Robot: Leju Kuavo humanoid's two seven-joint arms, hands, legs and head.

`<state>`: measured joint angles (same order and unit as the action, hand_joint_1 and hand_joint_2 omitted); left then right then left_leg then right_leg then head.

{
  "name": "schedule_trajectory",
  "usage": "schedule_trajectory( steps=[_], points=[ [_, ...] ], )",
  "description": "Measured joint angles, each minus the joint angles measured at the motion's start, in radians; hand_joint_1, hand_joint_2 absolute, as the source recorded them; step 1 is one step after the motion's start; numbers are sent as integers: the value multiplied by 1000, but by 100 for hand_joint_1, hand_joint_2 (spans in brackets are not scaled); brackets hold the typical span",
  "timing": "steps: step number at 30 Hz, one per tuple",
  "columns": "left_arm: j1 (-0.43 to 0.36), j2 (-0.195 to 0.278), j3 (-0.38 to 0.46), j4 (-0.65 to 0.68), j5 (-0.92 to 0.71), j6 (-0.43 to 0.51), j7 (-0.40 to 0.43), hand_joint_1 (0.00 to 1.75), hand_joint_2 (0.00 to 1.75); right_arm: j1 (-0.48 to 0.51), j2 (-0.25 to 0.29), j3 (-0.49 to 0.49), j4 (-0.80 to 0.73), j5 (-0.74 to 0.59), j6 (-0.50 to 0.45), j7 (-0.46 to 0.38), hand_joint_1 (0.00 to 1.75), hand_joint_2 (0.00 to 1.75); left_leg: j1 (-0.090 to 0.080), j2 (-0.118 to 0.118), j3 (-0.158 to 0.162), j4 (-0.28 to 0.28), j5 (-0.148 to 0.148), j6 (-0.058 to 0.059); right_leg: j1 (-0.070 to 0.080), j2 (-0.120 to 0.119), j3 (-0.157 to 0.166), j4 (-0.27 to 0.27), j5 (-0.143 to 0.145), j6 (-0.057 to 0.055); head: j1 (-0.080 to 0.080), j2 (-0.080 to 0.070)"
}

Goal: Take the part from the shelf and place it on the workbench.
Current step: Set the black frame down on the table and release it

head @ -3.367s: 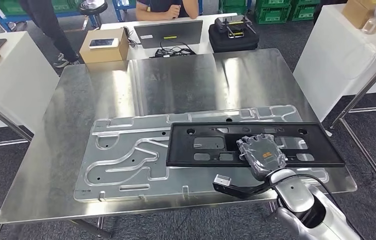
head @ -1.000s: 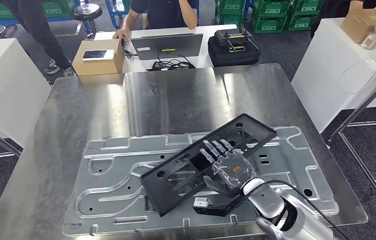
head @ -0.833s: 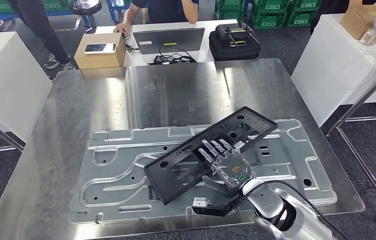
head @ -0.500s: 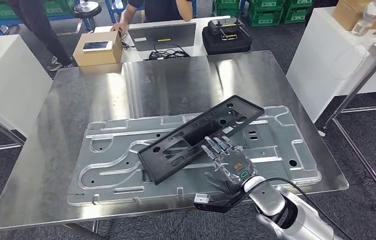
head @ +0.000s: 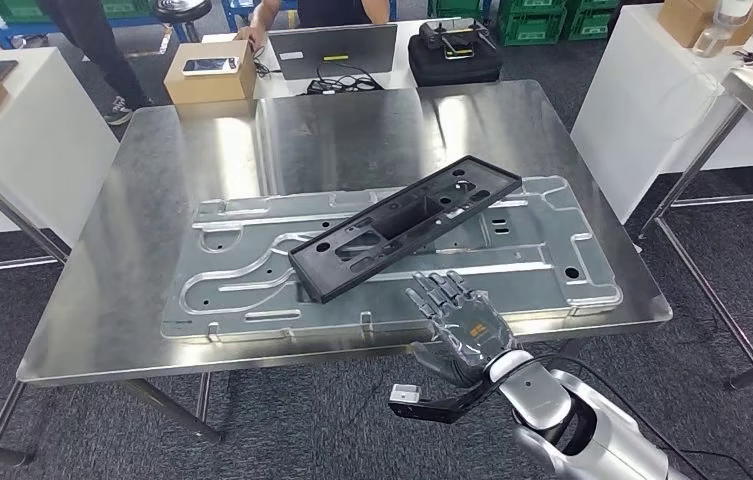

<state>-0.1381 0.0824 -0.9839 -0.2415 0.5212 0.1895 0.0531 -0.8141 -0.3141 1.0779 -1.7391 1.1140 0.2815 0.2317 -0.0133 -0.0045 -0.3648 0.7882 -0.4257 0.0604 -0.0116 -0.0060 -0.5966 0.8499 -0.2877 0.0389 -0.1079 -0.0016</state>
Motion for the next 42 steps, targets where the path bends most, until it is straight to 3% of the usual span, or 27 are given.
schedule_trajectory(
  steps=[1, 3, 4, 5, 7, 9, 11, 12, 14, 15, 16, 18, 19, 20, 22, 23, 25, 27, 28, 30, 32, 34, 35, 36, 38, 40, 42],
  points=[
    [2, 0, 0, 0, 0, -1, 0, 0, 0, 1, -1, 0, 0, -1, 0, 1, 0, 0, 2, 2, -14, 1, 13, 6, 0, 2, -17, 37, -41, 5, 0, 0],
    [3, -1, 0, 0, 0, -1, 0, 0, 0, 2, -4, 0, 1, -2, -1, 3, 0, 0, 4, 4, -47, 9, 38, 14, -2, 4, -64, 183, -163, 12, 0, 0],
    [3, -1, 0, 0, 0, -1, 0, 0, 0, 4, -5, 0, 2, -2, -1, 4, 0, 0, 4, 4, -66, 16, 50, 15, -2, 4, -85, 268, -205, 15, 0, 0],
    [4, -1, 0, 0, 0, -1, 0, 0, 0, 5, -7, 0, 2, -3, -1, 4, 0, 0, 4, 5, -86, 23, 60, 14, -3, 4, -95, 334, -220, 18, 0, 0],
    [4, -1, 0, 0, 0, -1, 0, 0, 0, 8, -8, 0, 3, -3, -1, 5, 0, 0, 5, 5, -122, 35, 78, 10, -5, 4, -65, 357, -184, 19, 0, 0],
    [5, -1, 0, 0, 0, -1, 0, 0, 0, 8, -10, 0, 3, -4, -2, 7, 0, 0, 5, 4, -147, 42, 96, 1, -7, 5, 43, 229, -142, 17, 0, 0],
    [4, -1, 0, 0, 0, -2, 0, 0, 0, 7, -10, -2, 3, -4, -4, 9, 0, 0, 2, 5, -159, 44, 114, -9, -5, 7, 154, 68, -144, 10, -1, 0],
    [3, -1, 0, 0, 0, -2, 1, 0, 0, 6, -10, -2, 3, -5, -5, 10, 0, 0, 1, 5, -164, 43, 124, -14, -3, 7, 180, 23, -150, 6, -1, 0],
    [4, 0, 0, 0, 0, -4, 3, 0, 0, 6, -10, -2, 3, -5, -6, 13, 0, 0, 1, 5, -177, 43, 140, -23, -2, 6, 177, -3, -147, -5, -1, 0],
    [5, 0, 0, 0, 0, -6, 4, 0, 0, 6, -10, -2, 3, -6, -6, 14, 0, 0, 1, 4, -190, 56, 125, -28, -4, 5, 166, -5, -139, -14, -1, 0],
    [8, -1, 0, 0, 0, -9, 6, 0, 0, 6, -10, -2, 3, -6, -5, 16, 0, 0, 2, 4, -209, 92, 91, -33, -6, 3, 154, -7, -129, -24, -1, 0],
    [10, -1, 0, 0, 0, -11, 8, 0, 0, 8, -10, -2, 3, -7, -5, 19, 0, 0, 5, 4, -262, 235, -17, -42, -5, 3, 126, -8, -106, -38, -1, 0],
    [11, -1, 0, 0, 0, -11, 8, 0, 0, 9, -10, -2, 3, -8, -4, 21, 0, 0, 6, 4, -286, 319, -62, -45, -4, 3, 113, -8, -95, -40, -1, 0],
    [10, -1, 0, 0, 0, -11, 9, 0, 0, 10, -10, -2, 3, -9, -4, 22, 0, 0, 7, 4, -299, 384, -84, -46, -3, 3, 100, -7, -85, -41, -1, 0],
    [10, -1, 0, 0, 1, -12, 10, 0, 0, 13, -11, -2, 3, -11, -3, 24, 0, 0, 8, 4, -274, 407, -62, -44, 0, 3, 74, -5, -65, -40, -1, 0],
    [9, -1, 0, 0, 0, -12, 10, 0, 0, 14, -11, -3, 3, -12, -4, 25, 0, 0, 7, 4, -233, 359, -32, -39, 1, 3, 63, -4, -55, -38, -1, 0],
    [5, 0, 0, 0, 0, -12, 9, 0, 0, 15, -12, -5, 3, -13, -4, 28, 0, 0, 1, 4, -110, 192, 3, -25, 3, 3, 47, -3, -37, -32, -1, 0],
    [1, 1, 0, 0, -1, -10, 4, 0, 0, 15, -13, -12, 3, -15, -6, 34, 0, 0, -6, 3, -19, 54, -3, -14, 4, 2, 37, -3, -19, -24, -1, 0],
    [0, 2, 0, 0, -1, -9, 2, 0, 0, 17, -14, -16, 2, -18, -8, 40, 0, 0, -8, 3, -4, 25, -5, -10, 5, 1, 32, -3, -9, -19, -1, 0],
    [-1, 0, -1, -1, -2, -4, 4, 0, 0, 29, -17, -28, 2, -30, -12, 58, 0, 0, -4, 4, -21, 17, 10, -3, 6, 3, 18, 4, -7, -9, -1, 0],
    [-1, -3, -1, -3, -3, 4, 15, 0, 0, 49, -23, -42, 2, -41, -19, 73, 0, 0, 2, 6, -46, 17, 35, 9, 5, 7, -15, 78, -86, 1, -1, 0],
    [-1, -4, -1, -7, -2, 9, 23, 0, 0, 68, -29, -55, 1, -51, -25, 83, 0, 0, 3, 7, -78, 24, 58, 15, 2, 8, -61, 233, -202, 8, -1, 0],
    [-1, -4, -1, -8, 1, 11, 25, 0, 0, 79, -32, -62, 1, -62, -30, 95, 0, 0, 3, 7, -96, 28, 69, 14, 0, 7, -77, 308, -233, 11, -1, 0],
    [-1, -4, -1, -9, 7, 13, 26, 0, 0, 98, -36, -73, 1, -83, -43, 114, 0, 0, 3, 7, -113, 33, 80, 13, -1, 7, -79, 356, -234, 14, -1, 0],
    [1, -5, 0, -9, 27, 20, 20, 0, 0, 167, -46, -117, 1, -154, -115, 178, 0, 0, 4, 6, -147, 41, 101, 8, -4, 7, -29, 341, -181, 16, 0, 0],
    [5, -7, 2, -9, 54, 31, 15, 0, 0, 277, -55, -196, 6, -257, -255, 247, 0, 0, 4, 1, -168, 46, 120, 0, -6, 7, 95, 192, -149, 17, 0, 0],
    [9, -10, 7, -9, 80, 47, 20, 0, 0, 412, -61, -307, 37, -398, -446, 258, 0, 0, 2, -4, -178, 48, 139, -11, -4, 7, 203, 35, -172, 10, 0, 0]
  ],
)
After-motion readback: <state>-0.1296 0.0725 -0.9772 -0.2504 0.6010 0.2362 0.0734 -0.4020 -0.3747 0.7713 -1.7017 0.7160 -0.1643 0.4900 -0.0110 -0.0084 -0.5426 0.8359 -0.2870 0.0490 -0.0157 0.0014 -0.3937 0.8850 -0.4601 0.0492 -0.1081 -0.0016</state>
